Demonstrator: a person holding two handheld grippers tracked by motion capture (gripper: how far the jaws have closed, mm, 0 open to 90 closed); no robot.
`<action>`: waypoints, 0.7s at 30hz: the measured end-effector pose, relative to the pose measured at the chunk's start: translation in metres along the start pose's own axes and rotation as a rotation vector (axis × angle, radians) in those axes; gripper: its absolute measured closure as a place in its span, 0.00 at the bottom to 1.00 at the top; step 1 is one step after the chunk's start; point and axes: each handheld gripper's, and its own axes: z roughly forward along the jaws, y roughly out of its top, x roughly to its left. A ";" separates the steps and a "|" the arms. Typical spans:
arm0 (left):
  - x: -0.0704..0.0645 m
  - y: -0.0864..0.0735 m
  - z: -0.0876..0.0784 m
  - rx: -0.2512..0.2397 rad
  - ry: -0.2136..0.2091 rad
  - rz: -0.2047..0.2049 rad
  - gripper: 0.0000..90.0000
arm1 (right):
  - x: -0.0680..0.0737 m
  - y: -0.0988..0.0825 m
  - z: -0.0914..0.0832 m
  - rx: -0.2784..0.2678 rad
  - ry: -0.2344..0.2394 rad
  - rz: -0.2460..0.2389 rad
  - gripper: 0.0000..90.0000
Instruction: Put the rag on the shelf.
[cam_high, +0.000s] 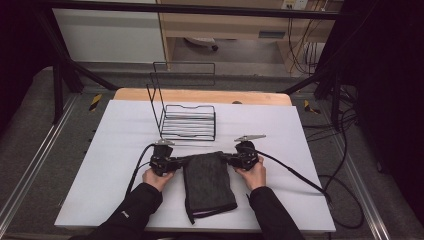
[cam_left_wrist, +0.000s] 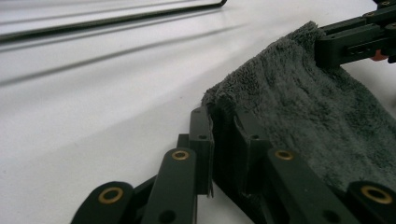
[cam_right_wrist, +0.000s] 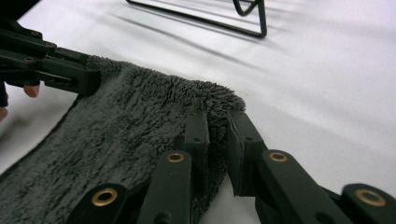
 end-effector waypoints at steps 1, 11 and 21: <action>-0.001 0.000 -0.002 -0.011 -0.003 0.001 0.88 | 0.001 0.000 -0.001 -0.004 0.001 0.003 0.90; -0.015 0.004 -0.021 -0.080 -0.008 0.045 0.88 | 0.011 0.004 -0.021 -0.078 0.025 -0.013 0.90; -0.032 0.011 -0.045 -0.151 -0.019 0.096 0.88 | 0.027 0.005 -0.049 -0.175 0.043 -0.039 0.91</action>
